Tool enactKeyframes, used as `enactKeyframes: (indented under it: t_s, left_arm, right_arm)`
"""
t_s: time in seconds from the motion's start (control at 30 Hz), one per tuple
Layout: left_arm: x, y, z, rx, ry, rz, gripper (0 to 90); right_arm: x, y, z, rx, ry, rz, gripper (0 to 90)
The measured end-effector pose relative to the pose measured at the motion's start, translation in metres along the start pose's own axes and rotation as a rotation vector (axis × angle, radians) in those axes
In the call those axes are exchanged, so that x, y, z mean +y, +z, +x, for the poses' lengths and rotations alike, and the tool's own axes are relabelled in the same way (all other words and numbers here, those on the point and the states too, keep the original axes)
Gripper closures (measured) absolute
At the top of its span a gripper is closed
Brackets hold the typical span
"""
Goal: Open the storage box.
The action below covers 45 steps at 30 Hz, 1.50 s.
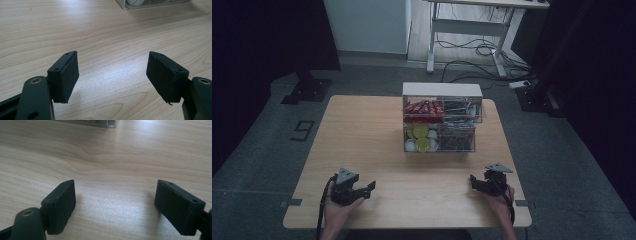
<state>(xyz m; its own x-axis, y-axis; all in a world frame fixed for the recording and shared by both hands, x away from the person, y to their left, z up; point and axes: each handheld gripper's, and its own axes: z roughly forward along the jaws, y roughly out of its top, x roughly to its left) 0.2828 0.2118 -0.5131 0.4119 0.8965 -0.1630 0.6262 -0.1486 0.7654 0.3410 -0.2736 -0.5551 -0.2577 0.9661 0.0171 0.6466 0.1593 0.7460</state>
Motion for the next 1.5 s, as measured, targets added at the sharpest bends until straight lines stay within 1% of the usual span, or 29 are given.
enactKeyframes:
  t_s: [0.1,0.13,0.17,0.2,0.23,0.27,0.33,0.4,0.47,0.5,0.57,0.6,0.63,0.67,0.7,0.77,0.83,0.87,0.9,1.03,1.1,1.13,1.17,1.2,1.23,1.27,1.5]
  left_arm:
    - [-0.001,-0.002,-0.001,0.001,0.001,-0.002,26.2]
    - [-0.001,-0.003,-0.001,-0.002,0.001,-0.004,26.2]
    - [-0.001,-0.003,-0.001,-0.002,0.001,-0.004,26.2]
    - [-0.001,-0.003,-0.002,-0.002,0.002,-0.004,26.2]
    - [-0.001,-0.003,-0.002,-0.004,0.003,-0.006,26.2]
    - [-0.002,-0.001,-0.002,-0.006,0.009,0.000,26.2]
    - [-0.001,-0.001,-0.003,-0.007,0.013,0.004,26.2]
    - [0.000,-0.001,-0.004,-0.011,0.026,0.000,26.2]
    - [0.003,-0.004,-0.004,-0.015,0.028,-0.012,26.2]
    - [0.004,-0.005,-0.004,-0.015,0.026,-0.018,26.2]
    - [0.007,-0.004,-0.002,-0.013,0.020,-0.027,26.3]
    - [0.007,-0.003,-0.001,-0.015,0.021,-0.024,26.3]
    - [0.008,-0.002,-0.001,-0.015,0.023,-0.021,26.3]
    - [0.007,0.001,-0.001,-0.020,0.024,-0.014,26.3]
    - [0.007,0.001,-0.001,-0.020,0.024,-0.014,26.3]
    - [0.007,0.002,-0.003,-0.026,0.032,-0.009,26.3]
    - [0.008,0.001,-0.005,-0.029,0.036,-0.012,26.3]
    - [0.008,0.000,-0.005,-0.031,0.038,-0.014,26.3]
    - [0.008,0.000,-0.005,-0.028,0.037,-0.018,26.3]
    - [0.009,-0.001,-0.002,-0.021,0.029,-0.021,26.3]
    - [0.008,-0.001,-0.001,-0.016,0.026,-0.018,26.3]
    - [0.008,-0.001,0.000,-0.013,0.025,-0.020,26.3]
    - [0.008,-0.001,0.000,-0.013,0.026,-0.019,26.3]
    - [0.008,-0.001,-0.001,-0.013,0.026,-0.019,26.3]
    - [0.008,-0.001,-0.001,-0.013,0.027,-0.019,26.3]
    - [0.008,-0.001,-0.001,-0.013,0.029,-0.017,26.3]
    - [0.007,0.001,-0.004,-0.010,0.037,-0.011,26.3]
  right_arm:
    - [0.000,0.000,0.000,-0.004,0.006,-0.002,19.2]
    - [0.000,0.000,0.001,-0.010,0.009,-0.006,22.5]
    - [0.000,0.000,0.001,-0.010,0.009,-0.006,22.5]
    - [-0.001,-0.001,0.002,-0.006,0.007,-0.016,29.1]
    - [-0.001,-0.002,0.002,0.000,0.002,-0.021,32.7]
    - [-0.001,-0.002,0.002,0.004,-0.001,-0.025,35.3]
    - [-0.001,-0.002,0.002,0.007,-0.002,-0.027,36.9]
    - [0.000,-0.002,0.002,0.014,-0.002,-0.032,40.6]
    - [0.000,-0.002,0.001,0.028,0.009,-0.033,43.3]
    - [-0.002,-0.004,0.000,0.037,0.017,-0.041,47.8]
    - [-0.004,-0.007,-0.002,0.048,0.021,-0.047,53.4]
    - [-0.005,-0.008,-0.003,0.054,0.024,-0.048,56.2]
    - [-0.005,-0.008,-0.003,0.054,0.024,-0.048,56.2]
    - [-0.008,-0.012,-0.006,0.064,0.039,-0.052,62.2]
    - [-0.008,-0.012,-0.006,0.064,0.039,-0.052,62.2]
    - [-0.008,-0.018,-0.010,0.073,0.060,-0.071,68.1]
    - [-0.006,-0.021,-0.011,0.084,0.068,-0.090,72.3]
    - [-0.004,-0.023,-0.011,0.098,0.068,-0.108,77.0]
    - [-0.004,-0.023,-0.011,0.098,0.068,-0.108,77.0]
    - [-0.002,-0.025,-0.007,0.120,0.050,-0.131,83.0]
    - [0.000,-0.027,-0.005,0.137,0.049,-0.150,85.0]
    - [0.003,-0.030,-0.003,0.147,0.047,-0.168,86.7]
    - [0.003,-0.030,-0.003,0.147,0.047,-0.168,86.7]
    - [0.005,-0.033,-0.002,0.159,0.048,-0.185,87.9]
    - [0.005,-0.033,-0.002,0.159,0.048,-0.185,87.9]
    - [0.007,-0.034,0.001,0.167,0.046,-0.198,88.6]
    - [0.014,-0.032,0.007,0.195,0.034,-0.210,89.1]
